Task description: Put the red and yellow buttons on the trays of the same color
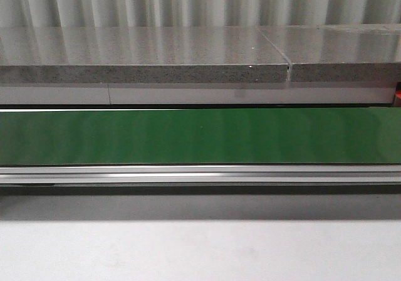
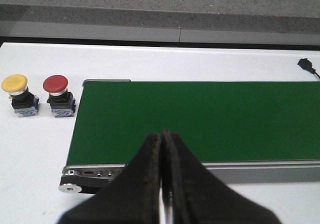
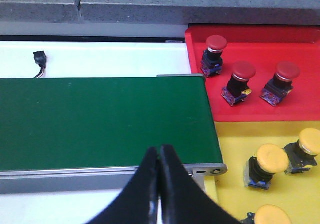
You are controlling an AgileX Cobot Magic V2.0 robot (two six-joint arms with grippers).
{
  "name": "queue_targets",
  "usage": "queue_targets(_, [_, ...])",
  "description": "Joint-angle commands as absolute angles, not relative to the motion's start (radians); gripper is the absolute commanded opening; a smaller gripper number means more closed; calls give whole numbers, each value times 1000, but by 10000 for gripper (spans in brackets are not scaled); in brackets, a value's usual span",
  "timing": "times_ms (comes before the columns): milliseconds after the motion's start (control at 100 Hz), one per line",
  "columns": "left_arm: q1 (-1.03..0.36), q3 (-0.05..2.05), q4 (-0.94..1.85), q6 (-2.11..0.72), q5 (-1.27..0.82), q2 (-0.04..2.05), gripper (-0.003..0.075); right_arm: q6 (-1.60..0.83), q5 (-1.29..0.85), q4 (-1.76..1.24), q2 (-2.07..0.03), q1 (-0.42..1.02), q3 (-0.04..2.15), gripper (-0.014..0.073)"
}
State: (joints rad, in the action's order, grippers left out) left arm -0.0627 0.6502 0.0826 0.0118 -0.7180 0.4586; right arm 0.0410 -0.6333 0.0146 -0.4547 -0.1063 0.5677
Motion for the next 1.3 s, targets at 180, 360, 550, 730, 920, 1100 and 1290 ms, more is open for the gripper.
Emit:
queue_targets(180, [-69,673,91,10,-636,463,-20,30,-555,20,-459,-104,593,-120])
queue_targets(360, [-69,673,78,10,-640,463,31,30,-555,20,-459,-104,593,-120])
queue_targets(550, [-69,673,78,10,-644,463,384,30,-555,20,-459,-104,593,-120])
queue_targets(730, [-69,673,78,10,-637,463,624,30,-555,20,-459,-104,593,-120])
queue_targets(920, [-69,673,78,26,-616,463,619,30,-555,20,-459,-104,593,-120])
queue_targets(1100, [-52,684,-35,224,-616,493,619,30,-555,20,-459,-104,593,-120])
queue_targets(1290, [-2,705,-112,360,-576,626,619,30,-555,20,-459,-104,593,-120])
